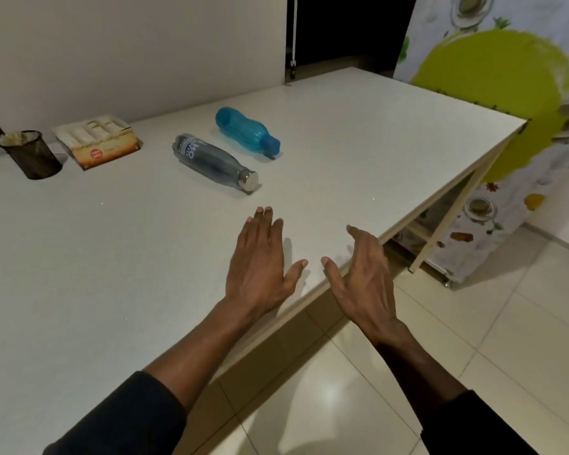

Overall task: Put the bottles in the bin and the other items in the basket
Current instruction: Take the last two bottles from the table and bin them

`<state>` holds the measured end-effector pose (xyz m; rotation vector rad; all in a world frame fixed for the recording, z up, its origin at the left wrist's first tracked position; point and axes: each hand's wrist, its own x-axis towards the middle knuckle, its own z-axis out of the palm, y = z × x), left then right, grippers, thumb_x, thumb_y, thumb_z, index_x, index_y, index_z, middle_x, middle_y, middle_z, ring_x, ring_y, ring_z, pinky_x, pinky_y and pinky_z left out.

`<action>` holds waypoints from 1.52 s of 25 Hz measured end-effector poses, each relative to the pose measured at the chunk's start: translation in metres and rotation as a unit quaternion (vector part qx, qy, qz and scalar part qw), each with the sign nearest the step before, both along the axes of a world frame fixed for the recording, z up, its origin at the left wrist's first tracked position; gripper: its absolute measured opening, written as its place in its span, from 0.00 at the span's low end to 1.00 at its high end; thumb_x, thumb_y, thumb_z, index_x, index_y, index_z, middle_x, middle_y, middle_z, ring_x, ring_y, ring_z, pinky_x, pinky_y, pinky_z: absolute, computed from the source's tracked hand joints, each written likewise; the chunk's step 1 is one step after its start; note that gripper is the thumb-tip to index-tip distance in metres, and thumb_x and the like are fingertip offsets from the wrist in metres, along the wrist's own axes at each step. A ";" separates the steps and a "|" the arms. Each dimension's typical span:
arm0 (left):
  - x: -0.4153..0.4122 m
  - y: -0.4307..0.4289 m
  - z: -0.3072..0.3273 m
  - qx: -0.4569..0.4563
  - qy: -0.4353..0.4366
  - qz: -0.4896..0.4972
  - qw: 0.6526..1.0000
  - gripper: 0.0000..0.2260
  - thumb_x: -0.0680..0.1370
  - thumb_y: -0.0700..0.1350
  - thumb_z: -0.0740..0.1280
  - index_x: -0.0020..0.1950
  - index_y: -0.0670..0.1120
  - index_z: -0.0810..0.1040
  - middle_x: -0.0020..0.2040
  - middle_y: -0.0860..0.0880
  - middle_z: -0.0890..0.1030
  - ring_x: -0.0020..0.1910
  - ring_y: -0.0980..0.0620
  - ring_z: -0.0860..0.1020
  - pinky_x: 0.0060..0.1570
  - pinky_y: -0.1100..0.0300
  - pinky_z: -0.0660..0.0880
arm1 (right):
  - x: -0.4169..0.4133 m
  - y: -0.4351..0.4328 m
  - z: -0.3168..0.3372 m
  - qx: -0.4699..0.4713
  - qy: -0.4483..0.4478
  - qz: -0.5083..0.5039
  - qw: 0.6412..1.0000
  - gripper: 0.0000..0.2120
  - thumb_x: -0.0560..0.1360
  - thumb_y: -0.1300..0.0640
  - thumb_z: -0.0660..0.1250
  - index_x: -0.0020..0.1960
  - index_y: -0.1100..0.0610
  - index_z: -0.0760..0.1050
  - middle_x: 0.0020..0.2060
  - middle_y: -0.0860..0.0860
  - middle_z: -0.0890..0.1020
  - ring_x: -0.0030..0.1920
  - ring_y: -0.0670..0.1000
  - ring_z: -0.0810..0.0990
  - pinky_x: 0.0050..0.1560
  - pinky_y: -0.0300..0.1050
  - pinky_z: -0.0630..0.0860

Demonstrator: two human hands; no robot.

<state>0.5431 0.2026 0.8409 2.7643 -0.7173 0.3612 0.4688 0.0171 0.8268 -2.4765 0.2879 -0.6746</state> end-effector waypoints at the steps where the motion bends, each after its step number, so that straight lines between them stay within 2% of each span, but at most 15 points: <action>1: 0.013 0.002 0.001 -0.010 -0.004 0.021 1.000 0.41 0.82 0.69 0.57 0.85 0.44 0.52 0.86 0.43 0.48 0.85 0.44 0.46 0.80 0.53 0.39 | 0.018 0.000 0.002 -0.001 -0.003 0.012 1.000 0.32 0.79 0.45 0.69 0.77 0.55 0.62 0.71 0.55 0.71 0.68 0.54 0.72 0.67 0.59 0.75; 5: 0.072 0.010 0.012 -0.049 0.001 0.117 0.992 0.43 0.80 0.70 0.60 0.85 0.46 0.51 0.86 0.44 0.50 0.85 0.44 0.49 0.77 0.54 0.39 | 0.094 -0.004 0.016 -0.009 0.013 0.039 0.999 0.32 0.80 0.41 0.67 0.78 0.51 0.60 0.74 0.53 0.69 0.71 0.55 0.72 0.71 0.58 0.72; 8: 0.121 0.015 0.021 -0.060 -0.016 0.167 0.984 0.44 0.79 0.71 0.59 0.85 0.45 0.51 0.85 0.43 0.53 0.84 0.43 0.53 0.81 0.51 0.47 | 0.157 -0.011 0.026 -0.020 0.017 0.060 0.998 0.32 0.80 0.40 0.66 0.78 0.49 0.58 0.75 0.51 0.68 0.71 0.55 0.72 0.72 0.58 0.71; 12: 0.186 0.018 0.015 -0.132 0.046 0.235 0.962 0.44 0.78 0.71 0.62 0.84 0.49 0.52 0.84 0.46 0.58 0.82 0.45 0.60 0.80 0.50 0.57 | 0.253 -0.024 0.030 -0.041 0.024 0.116 0.992 0.33 0.80 0.41 0.67 0.78 0.52 0.59 0.74 0.54 0.69 0.70 0.56 0.73 0.72 0.56 0.71; 14: 0.213 0.019 0.016 -0.123 0.029 0.295 0.947 0.41 0.76 0.73 0.62 0.81 0.48 0.60 0.78 0.45 0.68 0.74 0.45 0.70 0.73 0.49 0.68 | 0.300 -0.027 0.032 -0.047 0.026 0.156 0.986 0.33 0.80 0.42 0.68 0.78 0.54 0.60 0.72 0.55 0.70 0.68 0.56 0.73 0.69 0.54 0.71; 16: 0.232 0.016 0.021 -0.092 0.028 0.359 0.928 0.39 0.76 0.73 0.62 0.74 0.45 0.67 0.70 0.44 0.75 0.64 0.45 0.76 0.62 0.48 0.76 | 0.342 -0.028 0.033 -0.036 0.025 0.193 0.980 0.33 0.79 0.42 0.69 0.77 0.56 0.61 0.71 0.56 0.72 0.68 0.57 0.74 0.68 0.54 0.72; 20: 0.264 0.013 0.028 -0.085 0.088 0.446 0.886 0.44 0.74 0.78 0.59 0.74 0.43 0.67 0.69 0.43 0.76 0.64 0.44 0.77 0.58 0.48 0.78 | 0.412 -0.018 0.028 -0.022 0.024 0.232 0.972 0.35 0.77 0.42 0.72 0.75 0.59 0.63 0.66 0.60 0.74 0.64 0.60 0.75 0.64 0.59 0.76; 23: 0.288 0.013 0.032 -0.124 0.153 0.493 0.848 0.49 0.69 0.82 0.59 0.74 0.44 0.66 0.68 0.45 0.77 0.62 0.45 0.80 0.57 0.48 0.81 | 0.450 -0.006 0.027 -0.018 0.032 0.241 0.970 0.39 0.75 0.36 0.71 0.73 0.60 0.64 0.65 0.61 0.73 0.62 0.61 0.75 0.60 0.58 0.76; 27: 0.312 0.010 0.032 -0.178 0.215 0.499 0.820 0.54 0.64 0.83 0.61 0.76 0.46 0.64 0.69 0.45 0.77 0.62 0.43 0.81 0.61 0.44 0.81 | 0.492 0.005 0.033 -0.073 0.047 0.216 0.973 0.42 0.72 0.34 0.72 0.73 0.60 0.63 0.64 0.63 0.74 0.62 0.63 0.76 0.59 0.59 0.76; 30: 0.315 0.010 0.022 -0.228 0.229 0.491 0.809 0.47 0.68 0.78 0.68 0.74 0.46 0.67 0.65 0.46 0.79 0.58 0.44 0.82 0.58 0.45 0.82 | 0.515 0.010 0.027 -0.090 0.094 0.224 0.966 0.43 0.71 0.35 0.75 0.73 0.59 0.62 0.62 0.64 0.74 0.59 0.64 0.77 0.55 0.61 0.78; 34: 0.296 0.018 0.024 -0.248 0.212 0.476 0.817 0.37 0.71 0.70 0.72 0.69 0.47 0.71 0.58 0.50 0.81 0.51 0.48 0.83 0.53 0.49 0.83 | 0.522 0.005 0.024 -0.075 0.147 0.241 0.956 0.43 0.72 0.38 0.75 0.75 0.57 0.59 0.60 0.64 0.74 0.57 0.67 0.78 0.54 0.62 0.78; 38: 0.254 0.037 0.028 -0.240 0.174 0.468 0.832 0.38 0.69 0.70 0.71 0.72 0.51 0.69 0.59 0.51 0.82 0.49 0.50 0.82 0.49 0.49 0.84 | 0.497 0.015 0.022 -0.036 0.140 0.275 0.950 0.43 0.73 0.38 0.74 0.76 0.57 0.59 0.59 0.64 0.75 0.56 0.67 0.79 0.56 0.63 0.78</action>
